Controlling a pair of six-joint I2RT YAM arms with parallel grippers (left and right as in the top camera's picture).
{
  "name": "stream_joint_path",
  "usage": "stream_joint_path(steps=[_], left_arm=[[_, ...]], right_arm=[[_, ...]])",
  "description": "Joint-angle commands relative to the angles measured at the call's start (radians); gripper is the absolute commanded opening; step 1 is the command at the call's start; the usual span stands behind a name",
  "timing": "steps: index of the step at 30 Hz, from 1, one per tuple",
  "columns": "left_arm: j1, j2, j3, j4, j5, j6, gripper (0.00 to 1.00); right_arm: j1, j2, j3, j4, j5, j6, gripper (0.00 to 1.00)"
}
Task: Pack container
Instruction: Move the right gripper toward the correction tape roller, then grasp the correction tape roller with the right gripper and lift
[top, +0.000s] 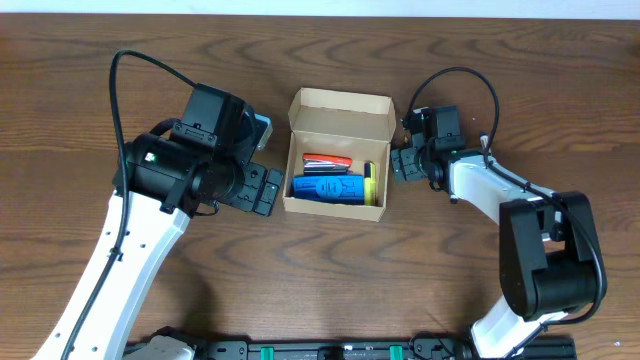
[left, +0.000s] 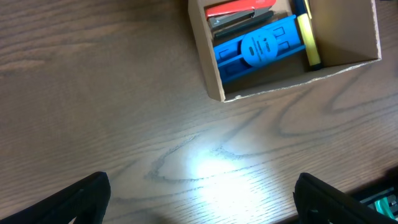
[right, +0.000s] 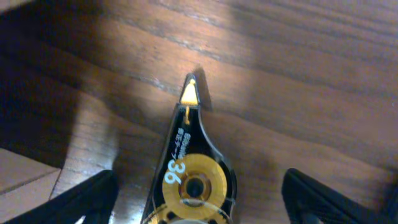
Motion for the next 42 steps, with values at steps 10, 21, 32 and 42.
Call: stream_joint_path(steps=[10,21,32,42], left_arm=[[0.003,-0.002,-0.006,-0.005,-0.001,0.011,0.95],[0.003,-0.002,-0.006,-0.005,-0.001,0.011,0.95],[0.003,-0.002,-0.006,-0.005,-0.001,0.011,0.95],[0.003,-0.002,-0.006,-0.005,-0.001,0.011,0.95]], right_arm=[[-0.004,0.058,0.014,0.003,-0.053,-0.003,0.67],[-0.004,0.058,0.014,-0.001,-0.054,0.035,0.44],[-0.005,0.037,0.016,-0.005,-0.019,0.106,0.35],[-0.028,-0.156,0.016,-0.035,-0.016,0.124,0.31]])
